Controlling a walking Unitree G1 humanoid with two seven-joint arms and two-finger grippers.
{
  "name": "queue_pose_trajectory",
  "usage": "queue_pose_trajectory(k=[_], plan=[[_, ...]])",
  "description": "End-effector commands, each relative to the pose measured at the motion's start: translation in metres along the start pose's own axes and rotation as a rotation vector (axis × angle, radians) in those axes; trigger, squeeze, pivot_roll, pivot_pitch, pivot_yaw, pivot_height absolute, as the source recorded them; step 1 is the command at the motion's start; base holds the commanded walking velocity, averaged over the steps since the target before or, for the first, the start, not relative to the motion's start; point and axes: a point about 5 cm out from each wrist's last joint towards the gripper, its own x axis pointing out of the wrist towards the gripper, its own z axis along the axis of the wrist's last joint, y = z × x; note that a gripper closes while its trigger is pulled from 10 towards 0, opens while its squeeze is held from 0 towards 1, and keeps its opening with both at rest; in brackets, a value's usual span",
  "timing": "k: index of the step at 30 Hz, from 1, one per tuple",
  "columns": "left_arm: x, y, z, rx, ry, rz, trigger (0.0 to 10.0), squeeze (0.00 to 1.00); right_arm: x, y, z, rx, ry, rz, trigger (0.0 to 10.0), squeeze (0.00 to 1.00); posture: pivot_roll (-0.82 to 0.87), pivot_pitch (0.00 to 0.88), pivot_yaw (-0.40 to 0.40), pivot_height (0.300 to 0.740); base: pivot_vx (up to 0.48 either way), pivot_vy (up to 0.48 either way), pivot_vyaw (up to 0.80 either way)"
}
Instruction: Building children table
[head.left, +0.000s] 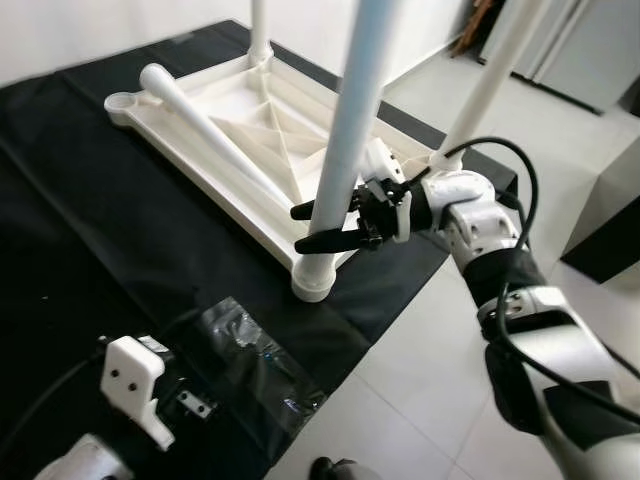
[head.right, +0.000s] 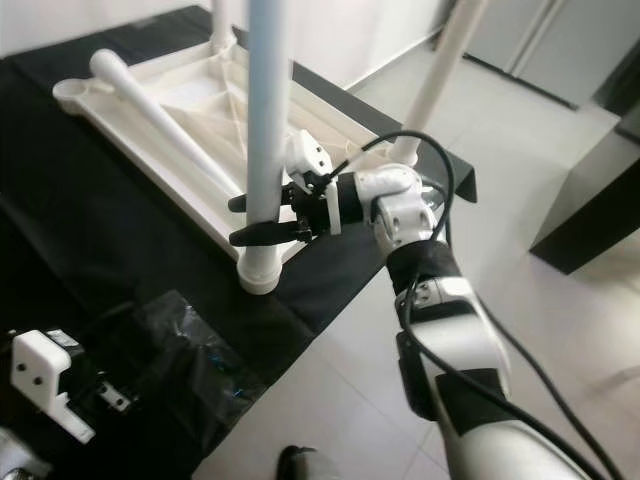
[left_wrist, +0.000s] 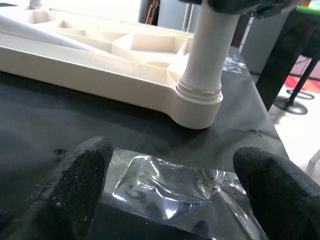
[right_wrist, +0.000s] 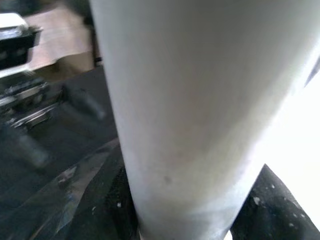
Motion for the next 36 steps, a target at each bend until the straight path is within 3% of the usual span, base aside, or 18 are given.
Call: queue_pose_trajectory(k=[1,2,3,4,5,6,14,15,16,18,19,21,22,23,26,32,33,36], plan=[[-0.002,-0.001,-0.005,-0.026,0.013,0.006,10.0,0.0,0.009,0.007,-0.033,0.136,0.055,-0.331,0.0,0.0,0.0,0.189,-0.173,0.74,0.0,0.0,0.0],[0.0,0.001,-0.005,-0.026,0.012,0.007,10.0,0.0,0.023,0.043,-0.066,0.293,0.126,-0.575,0.0,0.0,0.0,0.193,-0.154,0.74,0.0,0.0,0.0],[0.0,0.001,-0.005,-0.026,0.012,0.007,10.0,0.0,0.023,0.043,-0.066,0.293,0.126,-0.575,0.0,0.0,0.0,0.193,-0.154,0.74,0.0,0.0,0.0],[0.001,0.002,-0.006,-0.02,0.013,0.002,10.0,0.0,0.024,0.075,-0.081,0.344,0.201,-0.736,0.0,0.0,0.0,0.186,-0.149,0.74,0.0,0.0,0.0],[0.001,0.002,-0.006,-0.02,0.013,0.002,10.0,0.0,0.024,0.075,-0.081,0.344,0.201,-0.736,0.0,0.0,0.0,0.186,-0.149,0.74,0.0,0.0,0.0],[0.002,0.004,-0.007,-0.016,0.015,-0.002,10.0,0.0,0.022,0.095,-0.087,0.37,0.244,-0.832,0.0,0.0,0.0,0.179,-0.146,0.74,0.0,0.0,0.0],[0.005,0.011,-0.013,-0.024,0.013,0.008,10.0,0.0,0.028,0.08,-0.078,0.296,0.213,-0.786,0.0,0.0,-0.01,0.124,-0.152,0.74,0.0,0.0,0.0],[0.005,0.011,-0.013,-0.022,0.01,0.02,10.0,0.0,0.029,0.079,-0.078,0.295,0.216,-0.769,4.1,0.0,0.0,0.116,-0.153,0.74,0.0,0.0,0.0],[0.004,0.011,-0.014,-0.021,0.007,0.03,10.0,0.0,0.029,0.082,-0.075,0.306,0.226,-0.779,10.0,0.0,0.0,0.116,-0.153,0.74,0.0,0.0,0.0],[0.005,0.011,-0.014,-0.019,0.006,0.031,10.0,0.0,0.028,0.083,-0.071,0.328,0.221,-0.767,10.0,0.0,0.0,0.113,-0.153,0.74,0.0,0.0,0.0],[0.005,0.011,-0.014,-0.017,0.008,0.025,10.0,0.0,0.029,0.084,-0.067,0.343,0.204,-0.741,10.0,1.0,0.0,0.113,-0.153,0.74,0.0,0.0,0.0],[0.005,0.011,-0.014,-0.016,0.009,0.021,10.0,0.0,0.03,0.084,-0.064,0.351,0.192,-0.721,10.0,1.0,0.0,0.113,-0.153,0.74,0.0,0.0,0.0],[0.006,0.011,-0.014,-0.016,0.009,0.011,10.0,0.0,0.034,0.077,-0.05,0.34,0.111,-0.584,10.0,1.0,0.0,0.121,-0.153,0.74,0.0,0.0,0.0],[0.006,0.011,-0.014,-0.016,0.009,0.011,10.0,0.0,0.034,0.077,-0.05,0.34,0.111,-0.584,10.0,1.0,0.0,0.121,-0.153,0.74,0.0,0.0,0.0],[0.007,0.01,-0.013,-0.018,0.006,0.006,10.0,0.0,0.034,0.064,-0.032,0.251,0.016,-0.367,10.0,1.0,-0.01,0.129,-0.149,0.74,0.0,0.0,0.0],[0.007,0.008,-0.012,-0.019,0.001,0.007,10.0,0.0,0.032,0.056,-0.029,0.137,0.03,-0.178,10.0,1.0,0.01,0.142,-0.157,0.74,0.0,0.0,0.0],[0.006,0.007,-0.012,-0.018,0.0,0.008,10.0,0.0,0.032,0.05,-0.032,0.09,0.063,-0.098,10.0,0.0,0.01,0.148,-0.156,0.74,0.0,0.0,0.0],[0.005,0.006,-0.011,-0.016,-0.002,0.01,10.0,0.0,0.03,0.04,-0.034,0.052,0.108,-0.016,10.0,0.0,0.02,0.154,-0.155,0.74,0.0,0.0,0.0]])
